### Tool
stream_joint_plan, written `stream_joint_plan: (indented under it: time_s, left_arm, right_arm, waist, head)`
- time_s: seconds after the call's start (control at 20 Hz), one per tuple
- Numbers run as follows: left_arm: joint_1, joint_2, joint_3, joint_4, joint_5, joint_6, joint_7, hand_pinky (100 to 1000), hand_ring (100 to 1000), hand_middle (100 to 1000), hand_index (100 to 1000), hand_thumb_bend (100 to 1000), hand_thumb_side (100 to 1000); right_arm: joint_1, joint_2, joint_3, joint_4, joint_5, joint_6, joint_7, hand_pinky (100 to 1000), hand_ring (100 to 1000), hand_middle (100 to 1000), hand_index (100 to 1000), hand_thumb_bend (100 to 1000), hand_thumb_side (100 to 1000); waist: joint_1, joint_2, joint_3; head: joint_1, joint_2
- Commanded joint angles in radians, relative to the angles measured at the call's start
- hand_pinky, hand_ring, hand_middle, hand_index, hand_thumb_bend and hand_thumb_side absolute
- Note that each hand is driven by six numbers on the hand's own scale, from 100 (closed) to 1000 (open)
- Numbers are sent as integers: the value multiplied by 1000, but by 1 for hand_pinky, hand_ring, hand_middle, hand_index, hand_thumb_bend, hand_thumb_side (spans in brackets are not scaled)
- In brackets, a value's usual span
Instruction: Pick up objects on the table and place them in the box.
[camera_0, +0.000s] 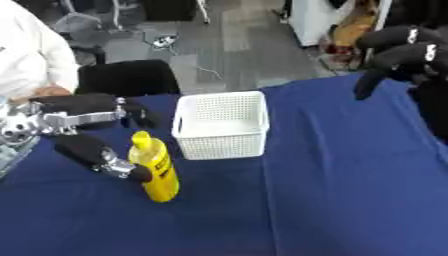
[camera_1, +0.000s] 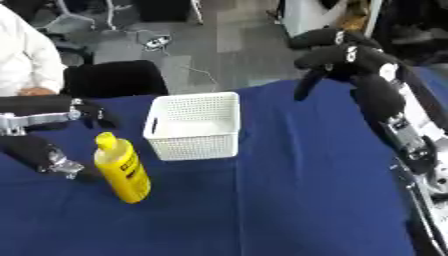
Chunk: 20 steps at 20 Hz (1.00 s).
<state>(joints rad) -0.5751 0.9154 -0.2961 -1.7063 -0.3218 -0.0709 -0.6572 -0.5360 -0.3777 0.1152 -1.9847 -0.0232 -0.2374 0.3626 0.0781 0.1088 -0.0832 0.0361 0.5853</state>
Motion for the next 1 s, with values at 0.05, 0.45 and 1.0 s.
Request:
stream_joint_plan:
  time_s: [0.05,0.45,1.0]
  left_arm:
    - [-21,11,6,5,-10,-3,-14,753,783,806,942,741,828]
    - [-23,-3,-1,33,-25,-9,-46,756,776,805,943,734,830]
    - [-29,-23,-3,79,-45,-25,-27,757,776,812,940,713,840]
  right_arm:
    - [-26,-4,-1,-15,-4,-1,3,554,513,802,758,344,1000]
    - [-33,-2,2,-15,-6,0,9,555,513,802,758,344,1000]
    - [-37,1,4,-15,-7,-2,16,555,513,802,758,346,1000]
  waist:
    - [-2,-10,-2]
    - [0,-5,-8]
    - [-3,1,-13]
  head:
    - [12,-8]
    - [12,-8]
    - [17,-10]
